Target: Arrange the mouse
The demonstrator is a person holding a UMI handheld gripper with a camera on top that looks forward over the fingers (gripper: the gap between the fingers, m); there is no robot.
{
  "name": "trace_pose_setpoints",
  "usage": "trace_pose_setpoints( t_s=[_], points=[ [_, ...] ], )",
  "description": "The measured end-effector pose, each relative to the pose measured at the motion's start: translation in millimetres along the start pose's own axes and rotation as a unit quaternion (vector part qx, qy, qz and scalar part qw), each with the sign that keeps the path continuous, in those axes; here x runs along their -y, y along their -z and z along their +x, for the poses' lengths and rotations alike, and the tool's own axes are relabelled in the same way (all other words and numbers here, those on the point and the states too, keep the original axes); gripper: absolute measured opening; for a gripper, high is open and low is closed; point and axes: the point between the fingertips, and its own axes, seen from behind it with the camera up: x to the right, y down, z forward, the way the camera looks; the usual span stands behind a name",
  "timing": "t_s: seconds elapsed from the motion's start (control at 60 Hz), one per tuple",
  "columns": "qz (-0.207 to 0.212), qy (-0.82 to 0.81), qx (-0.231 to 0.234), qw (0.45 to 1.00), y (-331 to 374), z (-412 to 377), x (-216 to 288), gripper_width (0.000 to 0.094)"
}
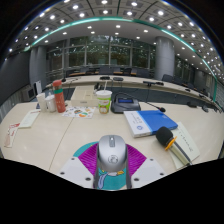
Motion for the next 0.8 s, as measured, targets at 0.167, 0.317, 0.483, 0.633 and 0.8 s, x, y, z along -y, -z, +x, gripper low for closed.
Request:
trace_pose_setpoints(
  t_s=[0.167, 0.317, 0.483, 0.633, 0.8],
  points=[
    [-0.052, -0.013, -0.006, 0.999, -55.7, -35.5, -54.4, 0.0371],
    [-0.066, -0.016, -0.028, 0.997, -73.4, -30.7, -81.1, 0.0456],
    [-0.092, -0.036, -0.025, 0.995, -55.2, -31.3, -84.0, 0.0869],
    [-0.068, -0.016, -0.045, 0.997, 9.0, -29.8, -46.2, 0.0866],
    [-0.040, -0.007, -0.051, 0.998, 107.0, -42.1, -9.5, 0.0860]
  ],
)
